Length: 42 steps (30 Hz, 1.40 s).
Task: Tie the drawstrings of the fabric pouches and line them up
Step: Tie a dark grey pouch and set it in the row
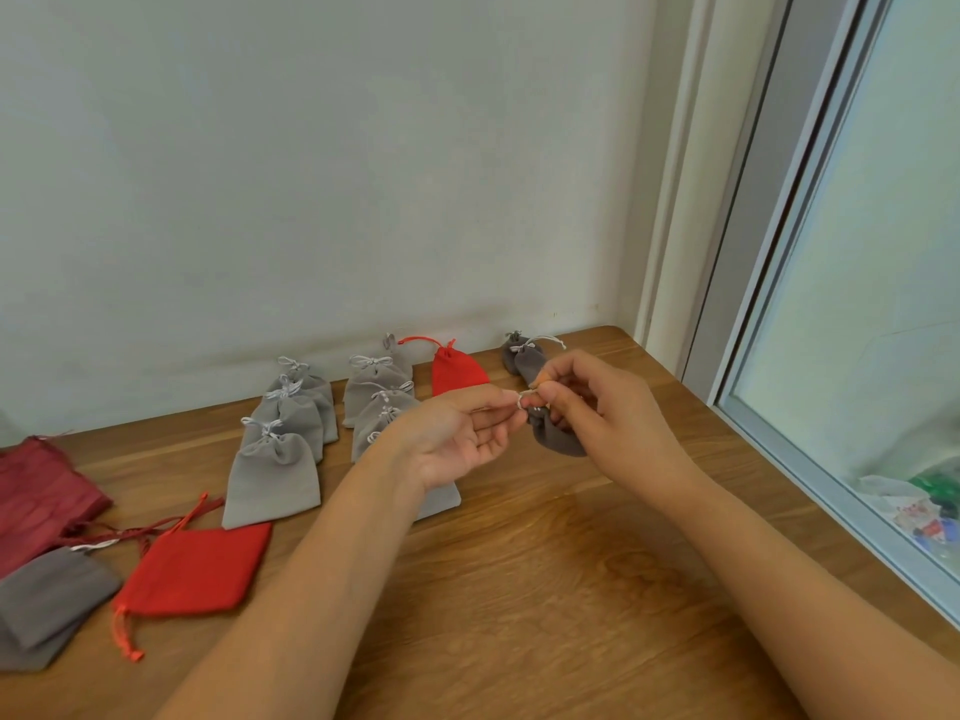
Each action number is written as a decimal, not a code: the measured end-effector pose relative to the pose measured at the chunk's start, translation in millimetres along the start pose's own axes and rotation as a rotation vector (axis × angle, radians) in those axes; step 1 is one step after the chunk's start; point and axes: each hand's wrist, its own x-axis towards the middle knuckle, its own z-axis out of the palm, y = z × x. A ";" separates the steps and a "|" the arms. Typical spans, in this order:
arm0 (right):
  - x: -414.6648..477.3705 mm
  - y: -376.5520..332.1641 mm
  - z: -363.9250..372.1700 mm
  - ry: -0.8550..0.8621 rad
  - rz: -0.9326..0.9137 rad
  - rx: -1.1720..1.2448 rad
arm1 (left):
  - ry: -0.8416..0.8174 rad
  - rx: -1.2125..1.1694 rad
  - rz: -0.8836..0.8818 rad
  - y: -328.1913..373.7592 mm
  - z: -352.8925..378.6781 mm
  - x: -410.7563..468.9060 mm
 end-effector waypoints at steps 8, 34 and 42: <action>-1.7 0.2 0.1 -0.108 -0.042 -0.009 | 0.004 0.122 0.108 8.3 -10.2 -0.5; 0.7 4.2 3.5 0.065 0.084 0.116 | -0.034 0.291 0.152 2.2 1.6 1.1; -0.8 -0.6 4.9 0.028 -0.024 -0.073 | -0.003 0.002 -0.018 0.4 -6.6 4.6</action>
